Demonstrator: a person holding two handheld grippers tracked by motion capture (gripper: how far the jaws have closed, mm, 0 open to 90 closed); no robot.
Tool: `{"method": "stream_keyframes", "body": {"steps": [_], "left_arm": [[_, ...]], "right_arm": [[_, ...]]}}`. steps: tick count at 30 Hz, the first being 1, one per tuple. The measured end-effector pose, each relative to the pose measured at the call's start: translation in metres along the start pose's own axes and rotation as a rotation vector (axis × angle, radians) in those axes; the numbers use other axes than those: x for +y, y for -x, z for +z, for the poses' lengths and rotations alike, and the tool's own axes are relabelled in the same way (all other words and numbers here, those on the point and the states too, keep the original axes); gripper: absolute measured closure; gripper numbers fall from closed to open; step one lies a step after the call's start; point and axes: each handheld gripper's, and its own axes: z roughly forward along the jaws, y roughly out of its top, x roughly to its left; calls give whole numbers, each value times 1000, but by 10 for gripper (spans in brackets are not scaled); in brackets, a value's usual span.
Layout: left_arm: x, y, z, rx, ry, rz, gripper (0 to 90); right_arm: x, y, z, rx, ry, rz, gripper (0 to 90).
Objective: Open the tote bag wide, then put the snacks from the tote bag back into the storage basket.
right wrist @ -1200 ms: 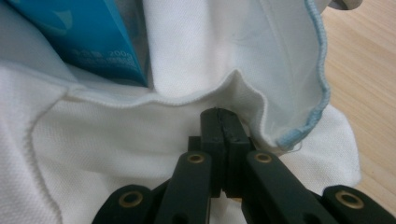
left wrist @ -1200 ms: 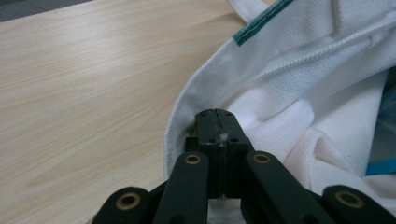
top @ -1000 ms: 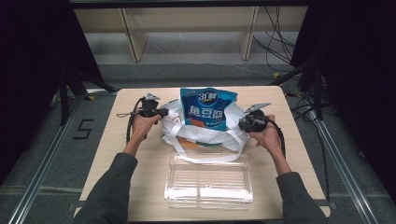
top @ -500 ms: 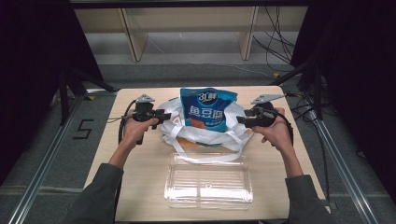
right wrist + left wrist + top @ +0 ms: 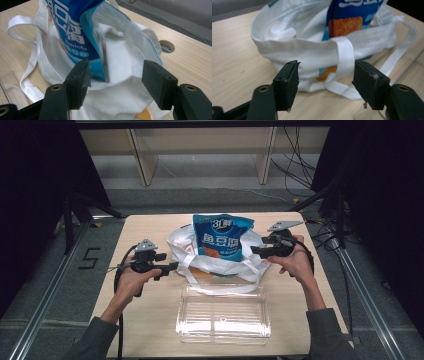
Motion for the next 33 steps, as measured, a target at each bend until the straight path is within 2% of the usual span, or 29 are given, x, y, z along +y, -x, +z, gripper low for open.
{"method": "stream_keyframes", "body": {"steps": [1,4,5,6,7,9,11,12,15,16,17,18,19,21,23,24,29,31,33], "left_arm": [[-4,2,0,-3,7,-19,349],[-16,5,-3,13,-24,-8,327],[-21,7,-3,10,-22,-21,320],[-25,8,-4,9,-36,-16,318],[-28,10,-4,10,-39,-20,310],[-34,13,-6,13,-33,-28,300],[-40,14,-9,17,-45,-10,292],[-42,15,-9,15,-42,-18,288],[-49,20,-13,12,-54,-5,283],[-51,22,-13,19,-41,-12,283],[-53,23,-14,21,-56,5,283],[-55,25,-14,27,-49,-8,283],[-56,26,-14,28,-55,8,283],[-60,28,-15,30,-59,7,283],[-65,32,-16,23,-70,-1,282],[-69,34,-15,28,-62,1,282],[-81,36,-20,30,-90,13,282],[-86,37,-21,36,-82,-3,282],[-89,38,-22,41,-71,-10,282]], "right_arm": [[0,0,0,1,-1,-1,385],[-2,1,1,-5,8,-1,377],[-2,1,1,-6,8,-1,375],[-3,1,2,-7,6,0,374],[-2,0,0,-2,-12,6,374],[-3,0,2,-8,-1,0,373],[-4,-1,2,-10,-5,5,372],[-4,-1,3,-10,-6,11,371],[-4,-1,2,-13,-12,9,370],[-4,-1,2,-14,-8,12,369],[-3,1,1,-12,-13,3,367],[-3,1,1,-11,-10,6,365],[-3,-1,1,-12,-1,25,362],[-2,0,-1,-8,-10,18,358],[-1,1,-2,-16,12,1,350],[0,1,-3,-15,15,-3,344],[9,-1,-11,-4,16,-16,319],[14,-1,-15,-16,25,-26,314],[20,0,-17,-6,33,-31,303]]}}
